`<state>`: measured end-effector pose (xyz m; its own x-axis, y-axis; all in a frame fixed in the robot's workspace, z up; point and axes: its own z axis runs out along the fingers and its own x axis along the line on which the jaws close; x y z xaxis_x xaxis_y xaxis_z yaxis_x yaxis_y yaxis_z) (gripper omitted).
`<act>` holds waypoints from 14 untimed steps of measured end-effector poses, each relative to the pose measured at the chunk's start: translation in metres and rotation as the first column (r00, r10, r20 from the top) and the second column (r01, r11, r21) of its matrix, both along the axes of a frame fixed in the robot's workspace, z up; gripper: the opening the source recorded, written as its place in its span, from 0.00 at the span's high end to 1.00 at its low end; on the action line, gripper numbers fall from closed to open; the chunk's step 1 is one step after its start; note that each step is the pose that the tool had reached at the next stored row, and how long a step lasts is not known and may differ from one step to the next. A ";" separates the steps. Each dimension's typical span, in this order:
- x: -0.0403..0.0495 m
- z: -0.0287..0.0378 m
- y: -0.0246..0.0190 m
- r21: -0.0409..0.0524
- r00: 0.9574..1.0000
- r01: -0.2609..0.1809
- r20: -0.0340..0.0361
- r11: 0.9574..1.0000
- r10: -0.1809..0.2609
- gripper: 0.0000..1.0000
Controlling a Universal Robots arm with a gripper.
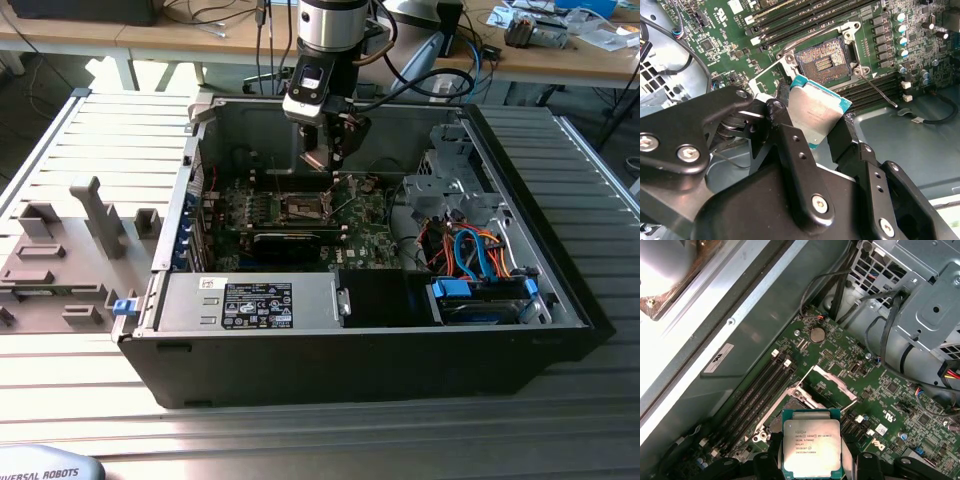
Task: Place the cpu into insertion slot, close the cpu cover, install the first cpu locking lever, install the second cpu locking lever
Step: 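Place the cpu into insertion slot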
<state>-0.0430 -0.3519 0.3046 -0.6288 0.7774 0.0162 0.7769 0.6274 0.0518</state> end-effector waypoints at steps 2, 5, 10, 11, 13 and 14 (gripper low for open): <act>0.0000 0.0000 0.0000 0.000 1.000 0.001 0.000 1.000 -0.001 0.46; 0.0000 0.0000 0.0000 0.000 1.000 0.003 0.000 1.000 -0.003 0.46; 0.0000 0.0000 0.0000 0.000 1.000 0.006 0.000 1.000 -0.006 0.46; 0.0000 0.0000 0.0000 0.000 1.000 0.006 0.000 1.000 -0.006 0.46; 0.0000 0.0000 0.0000 0.000 1.000 0.007 0.000 1.000 -0.007 0.46; 0.0000 0.0000 0.0000 0.000 1.000 0.008 0.000 1.000 -0.008 0.46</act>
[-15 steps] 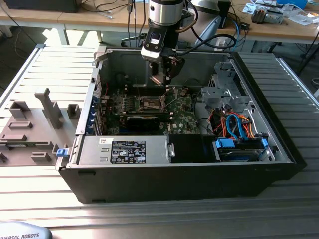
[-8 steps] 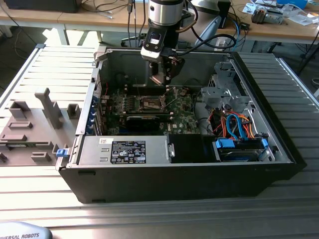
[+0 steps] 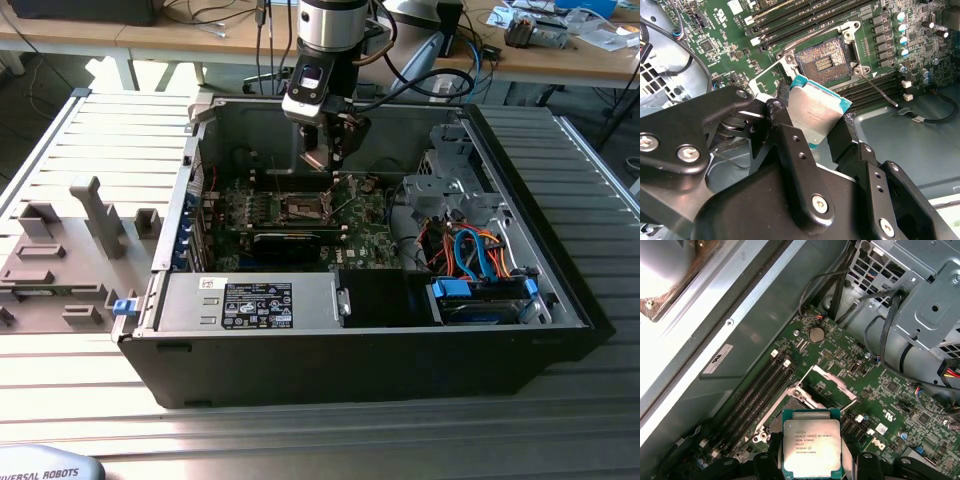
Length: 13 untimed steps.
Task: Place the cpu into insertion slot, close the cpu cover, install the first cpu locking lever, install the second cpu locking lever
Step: 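Place the cpu into insertion slot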
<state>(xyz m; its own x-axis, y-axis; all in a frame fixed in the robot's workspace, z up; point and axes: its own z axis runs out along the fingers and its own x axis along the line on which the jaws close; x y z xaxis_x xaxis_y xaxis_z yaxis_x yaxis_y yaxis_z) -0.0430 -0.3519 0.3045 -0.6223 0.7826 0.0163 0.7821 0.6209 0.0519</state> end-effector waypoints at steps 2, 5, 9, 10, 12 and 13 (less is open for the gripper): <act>0.0000 0.0000 0.0000 0.000 1.000 0.002 0.000 1.000 -0.002 0.46; 0.0000 0.0000 0.0000 0.000 1.000 0.003 0.000 1.000 -0.003 0.46; 0.0000 0.0000 0.0000 0.000 1.000 0.005 0.000 1.000 -0.005 0.46; 0.0000 0.0000 0.0000 0.000 1.000 0.005 0.000 1.000 -0.005 0.46; 0.0000 0.0000 0.0000 0.000 1.000 0.006 0.000 1.000 -0.006 0.46; 0.0000 0.0000 0.0000 0.000 1.000 0.007 0.000 1.000 -0.007 0.46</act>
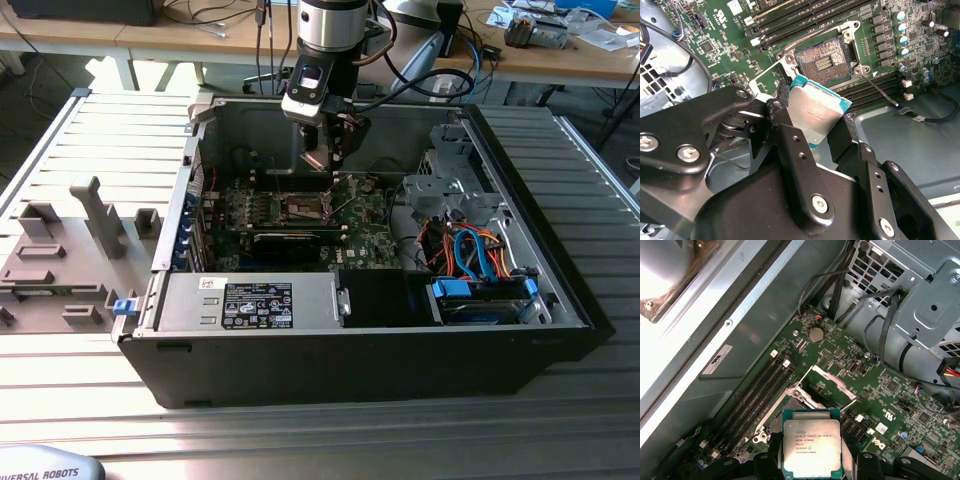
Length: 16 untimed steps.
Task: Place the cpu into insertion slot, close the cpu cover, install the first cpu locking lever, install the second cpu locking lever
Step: 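Place the cpu into insertion slot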
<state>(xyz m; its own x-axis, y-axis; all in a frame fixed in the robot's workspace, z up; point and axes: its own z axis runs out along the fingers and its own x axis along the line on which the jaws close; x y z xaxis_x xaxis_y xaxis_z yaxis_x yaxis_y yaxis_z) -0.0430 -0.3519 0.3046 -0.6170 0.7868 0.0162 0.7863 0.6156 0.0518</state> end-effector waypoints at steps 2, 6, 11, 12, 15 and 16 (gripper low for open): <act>0.0000 0.0000 0.0000 0.000 1.000 0.002 0.000 1.000 -0.002 0.46; 0.0000 0.0000 0.0000 0.000 1.000 0.004 0.000 1.000 -0.004 0.46; 0.0000 0.0000 0.0000 0.000 1.000 0.007 0.000 1.000 -0.007 0.46; 0.0000 0.0000 0.0000 0.000 1.000 0.007 0.000 1.000 -0.007 0.46; 0.0000 0.0000 0.0000 0.000 1.000 0.009 0.000 1.000 -0.009 0.46; 0.0000 0.0000 0.0000 0.000 1.000 0.009 0.000 1.000 -0.009 0.46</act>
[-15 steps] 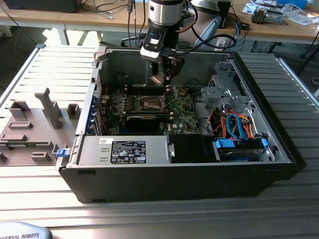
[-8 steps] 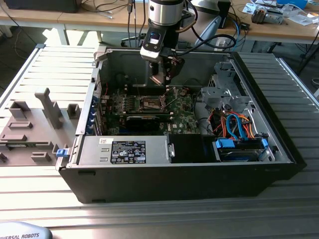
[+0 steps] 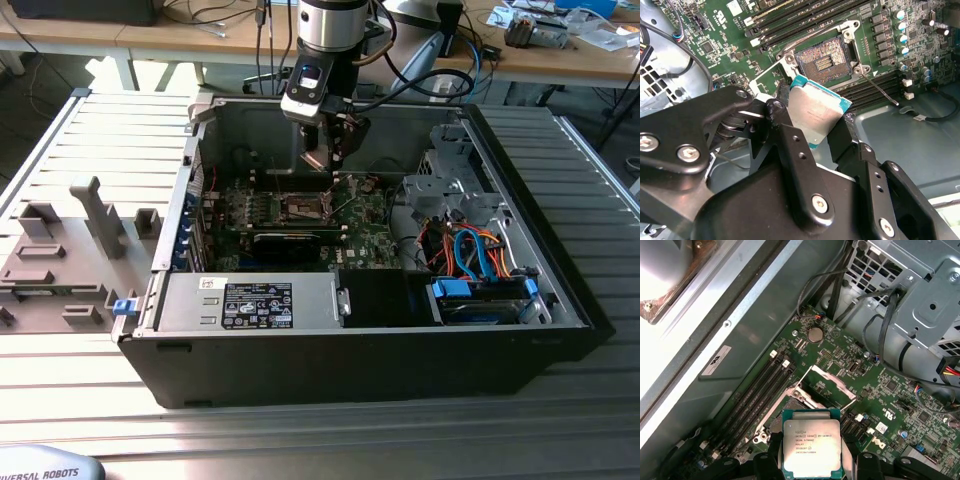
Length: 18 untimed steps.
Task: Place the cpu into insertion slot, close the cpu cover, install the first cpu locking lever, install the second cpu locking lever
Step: 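Place the cpu into insertion slot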
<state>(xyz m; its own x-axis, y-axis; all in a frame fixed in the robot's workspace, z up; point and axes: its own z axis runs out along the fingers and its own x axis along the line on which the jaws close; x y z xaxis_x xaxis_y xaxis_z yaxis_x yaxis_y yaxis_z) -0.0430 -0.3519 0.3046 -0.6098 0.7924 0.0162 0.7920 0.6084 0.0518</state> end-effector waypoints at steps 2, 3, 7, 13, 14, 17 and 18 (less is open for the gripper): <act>0.0000 0.0000 0.0000 0.000 1.000 0.001 0.000 1.000 -0.001 0.46; 0.0000 0.0000 0.0000 0.000 1.000 0.001 0.000 1.000 -0.001 0.46; 0.0000 0.0000 0.0000 0.000 1.000 0.003 0.000 1.000 -0.003 0.46; 0.0000 0.0000 0.0000 0.000 1.000 0.006 0.000 1.000 -0.006 0.46; 0.0000 0.0000 0.0000 0.000 1.000 0.007 0.000 1.000 -0.007 0.46; 0.0000 0.0000 0.0000 0.000 1.000 0.009 0.000 1.000 -0.009 0.46; 0.0000 0.0000 0.0000 0.000 1.000 0.010 0.000 1.000 -0.010 0.46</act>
